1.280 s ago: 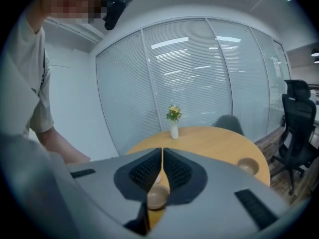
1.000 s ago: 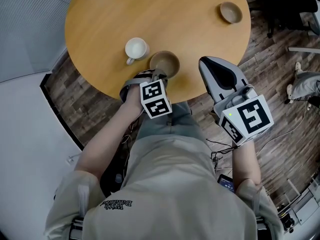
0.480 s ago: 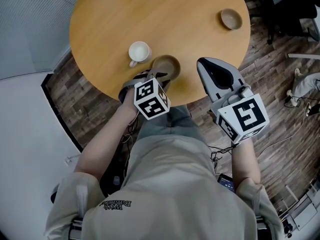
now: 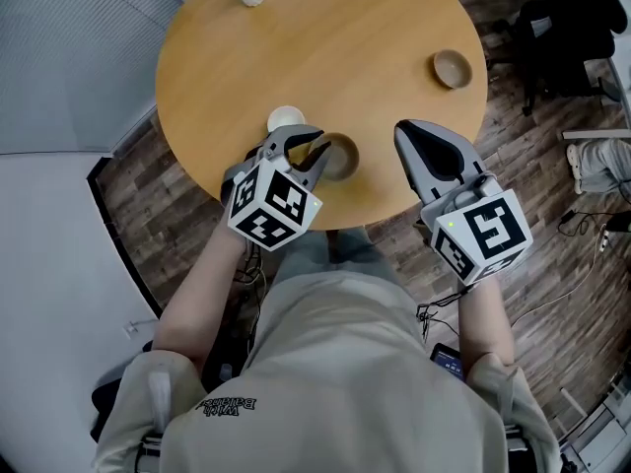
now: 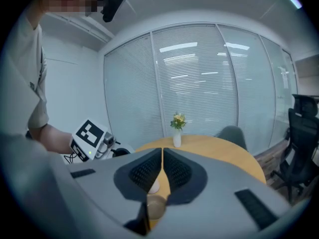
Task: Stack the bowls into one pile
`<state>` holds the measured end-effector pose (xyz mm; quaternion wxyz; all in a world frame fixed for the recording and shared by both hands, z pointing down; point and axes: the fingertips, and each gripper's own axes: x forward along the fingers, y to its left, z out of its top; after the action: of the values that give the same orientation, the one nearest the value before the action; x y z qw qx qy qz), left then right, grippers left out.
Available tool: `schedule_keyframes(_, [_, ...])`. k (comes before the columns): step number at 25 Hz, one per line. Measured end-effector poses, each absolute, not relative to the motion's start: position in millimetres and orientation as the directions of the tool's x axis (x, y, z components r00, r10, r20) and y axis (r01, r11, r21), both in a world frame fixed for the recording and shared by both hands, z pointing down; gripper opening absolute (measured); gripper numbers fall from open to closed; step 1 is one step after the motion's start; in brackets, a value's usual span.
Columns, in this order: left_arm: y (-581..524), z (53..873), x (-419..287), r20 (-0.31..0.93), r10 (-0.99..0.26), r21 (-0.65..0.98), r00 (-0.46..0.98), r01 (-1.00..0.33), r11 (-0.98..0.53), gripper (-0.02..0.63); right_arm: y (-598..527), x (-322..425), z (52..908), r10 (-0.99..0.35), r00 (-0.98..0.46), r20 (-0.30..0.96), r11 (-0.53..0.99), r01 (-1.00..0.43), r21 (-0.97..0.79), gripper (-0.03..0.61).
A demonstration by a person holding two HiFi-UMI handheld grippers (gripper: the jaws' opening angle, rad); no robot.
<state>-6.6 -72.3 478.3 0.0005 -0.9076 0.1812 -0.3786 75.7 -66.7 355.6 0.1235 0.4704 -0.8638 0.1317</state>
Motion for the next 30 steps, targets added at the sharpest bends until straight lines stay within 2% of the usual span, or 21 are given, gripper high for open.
schedule_keyframes(11, [-114.3,340.6,-17.9,0.375,-0.573,-0.246,0.729,-0.518,-0.82,0.037,-86.5,81.2,305.7,-0.818,-0.512,0.26,0.523,-0.852,-0.031,0.032])
schedule_keyframes(22, [-113.8,235.7,-43.0,0.147,-0.666,-0.333,0.731,-0.597,-0.729,0.026,-86.5,88.8,250.6,-0.869,-0.471,0.154,0.481,-0.875,0.041,0.032])
schedule_keyframes(30, [-112.3,212.9,-59.6,0.055,-0.7,-0.307,0.712,-0.655,-0.69,0.026,-84.0,93.6,221.3,-0.894,-0.442,0.08,0.446,-0.894,0.044,0.032])
